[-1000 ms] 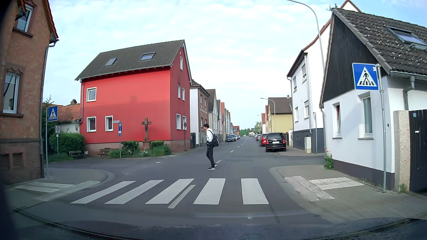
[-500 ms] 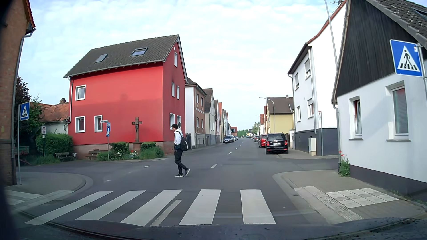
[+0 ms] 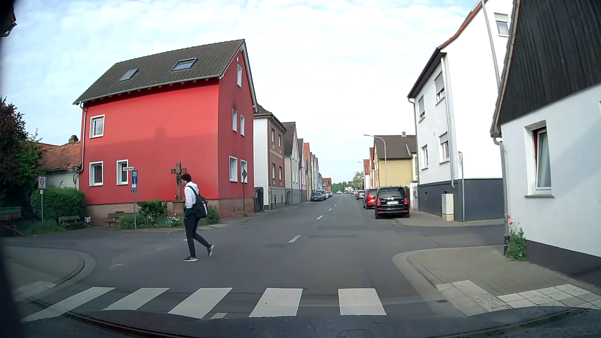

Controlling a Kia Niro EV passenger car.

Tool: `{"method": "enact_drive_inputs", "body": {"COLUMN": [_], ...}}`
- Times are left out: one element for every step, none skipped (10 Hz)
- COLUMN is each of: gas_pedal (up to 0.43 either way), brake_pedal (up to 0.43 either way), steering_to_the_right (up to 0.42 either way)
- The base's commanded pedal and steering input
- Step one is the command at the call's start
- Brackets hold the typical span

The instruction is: Follow the waypoints while adhering to traffic rules and regulations

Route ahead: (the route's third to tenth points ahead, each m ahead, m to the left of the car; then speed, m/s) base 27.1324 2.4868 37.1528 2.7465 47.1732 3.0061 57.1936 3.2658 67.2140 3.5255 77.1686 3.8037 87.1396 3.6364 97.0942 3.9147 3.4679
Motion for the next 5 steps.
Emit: {"method": "enact_drive_inputs", "body": {"gas_pedal": [0.169,0.197,0.209,0.220,0.240], "brake_pedal": [0.000,0.000,0.000,0.000,0.000], "steering_to_the_right": [0.015,0.015,0.014,0.012,0.010]}}
